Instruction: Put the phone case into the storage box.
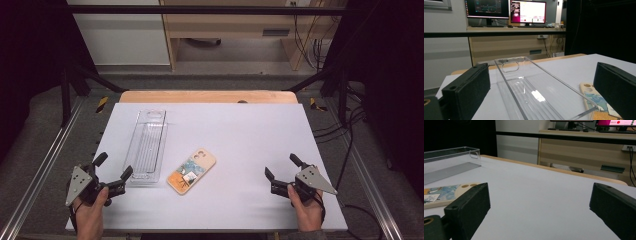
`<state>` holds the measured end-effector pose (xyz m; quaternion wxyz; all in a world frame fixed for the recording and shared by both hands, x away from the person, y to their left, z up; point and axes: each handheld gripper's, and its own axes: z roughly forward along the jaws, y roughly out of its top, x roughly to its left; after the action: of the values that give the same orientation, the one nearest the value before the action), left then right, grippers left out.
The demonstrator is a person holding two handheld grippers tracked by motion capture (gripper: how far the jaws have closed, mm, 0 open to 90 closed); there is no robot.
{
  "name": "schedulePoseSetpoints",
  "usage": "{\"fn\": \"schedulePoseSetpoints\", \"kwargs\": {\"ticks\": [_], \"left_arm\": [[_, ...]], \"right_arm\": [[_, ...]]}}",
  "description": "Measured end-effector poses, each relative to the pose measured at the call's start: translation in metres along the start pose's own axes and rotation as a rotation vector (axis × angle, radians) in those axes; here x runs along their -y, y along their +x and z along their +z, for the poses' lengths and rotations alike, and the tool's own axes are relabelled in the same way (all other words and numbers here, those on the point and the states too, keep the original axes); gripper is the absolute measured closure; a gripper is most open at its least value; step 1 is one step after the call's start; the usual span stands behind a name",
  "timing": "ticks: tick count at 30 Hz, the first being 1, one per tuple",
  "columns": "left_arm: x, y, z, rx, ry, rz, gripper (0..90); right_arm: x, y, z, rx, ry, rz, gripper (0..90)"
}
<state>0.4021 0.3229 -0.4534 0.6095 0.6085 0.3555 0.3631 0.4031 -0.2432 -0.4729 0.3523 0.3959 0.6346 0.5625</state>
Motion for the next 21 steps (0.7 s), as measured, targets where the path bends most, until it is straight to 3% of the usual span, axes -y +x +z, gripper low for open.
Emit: {"fn": "schedulePoseSetpoints", "kwargs": {"ticks": [21], "left_arm": [[-0.0003, -0.0014, -0.0020, 0.030, 0.001, -0.008, 0.4]], "right_arm": [[-0.0004, 0.0019, 0.0032, -0.038, 0.015, 0.029, 3.1]]}}
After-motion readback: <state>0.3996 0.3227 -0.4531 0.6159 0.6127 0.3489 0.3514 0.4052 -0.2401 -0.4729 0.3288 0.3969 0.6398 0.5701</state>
